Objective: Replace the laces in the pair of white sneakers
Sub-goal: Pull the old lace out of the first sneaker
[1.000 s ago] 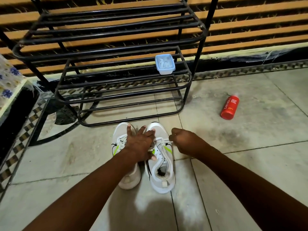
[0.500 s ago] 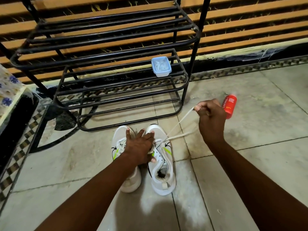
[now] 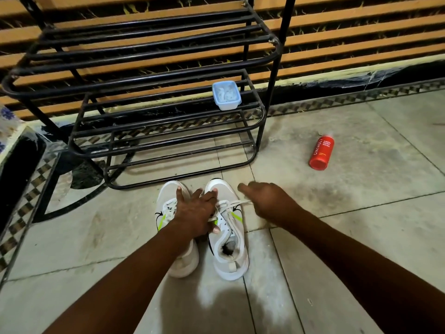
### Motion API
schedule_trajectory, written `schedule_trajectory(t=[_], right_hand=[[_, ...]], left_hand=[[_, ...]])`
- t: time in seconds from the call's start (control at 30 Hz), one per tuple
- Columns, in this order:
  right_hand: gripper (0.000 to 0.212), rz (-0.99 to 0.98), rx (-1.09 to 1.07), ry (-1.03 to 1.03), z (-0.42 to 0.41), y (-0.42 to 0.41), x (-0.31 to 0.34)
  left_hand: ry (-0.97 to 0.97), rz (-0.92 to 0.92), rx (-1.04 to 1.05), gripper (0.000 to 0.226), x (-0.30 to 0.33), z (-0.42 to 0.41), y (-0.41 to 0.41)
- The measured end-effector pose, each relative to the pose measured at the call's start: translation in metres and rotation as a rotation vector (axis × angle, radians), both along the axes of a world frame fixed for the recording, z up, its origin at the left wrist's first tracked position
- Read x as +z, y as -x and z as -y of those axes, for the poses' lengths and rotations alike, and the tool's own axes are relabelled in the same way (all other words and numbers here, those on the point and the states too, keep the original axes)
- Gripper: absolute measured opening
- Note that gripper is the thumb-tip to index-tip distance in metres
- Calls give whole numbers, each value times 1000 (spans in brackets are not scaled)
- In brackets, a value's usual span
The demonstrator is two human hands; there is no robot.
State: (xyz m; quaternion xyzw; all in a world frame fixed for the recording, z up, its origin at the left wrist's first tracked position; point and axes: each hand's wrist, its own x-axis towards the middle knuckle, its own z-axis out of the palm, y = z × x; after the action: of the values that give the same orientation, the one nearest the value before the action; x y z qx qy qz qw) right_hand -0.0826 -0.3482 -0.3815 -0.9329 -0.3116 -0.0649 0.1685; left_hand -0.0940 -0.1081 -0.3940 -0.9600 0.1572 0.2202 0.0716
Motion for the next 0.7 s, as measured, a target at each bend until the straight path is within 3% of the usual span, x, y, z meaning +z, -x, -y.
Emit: schedule_trajectory(t=[0.07,0.13,0.37,0.5,0.7], right_hand=[[46,178,94,269,-4,6,-18],[22,273,82,303,-6,4,-24],[37,245,-273,-187,-10,0,13],[50,251,-492,-269,6,8,33],[48,239,-602,-454,-1,22,23]], left_hand=[[-5,-2,-2,104,1,-1,1],[-8,-11,1,103,3,0,1],[-10,-5,29,106,3,4,1],[-8,-2,34,106,3,4,1],[-9,0,30,108,1,3,0]])
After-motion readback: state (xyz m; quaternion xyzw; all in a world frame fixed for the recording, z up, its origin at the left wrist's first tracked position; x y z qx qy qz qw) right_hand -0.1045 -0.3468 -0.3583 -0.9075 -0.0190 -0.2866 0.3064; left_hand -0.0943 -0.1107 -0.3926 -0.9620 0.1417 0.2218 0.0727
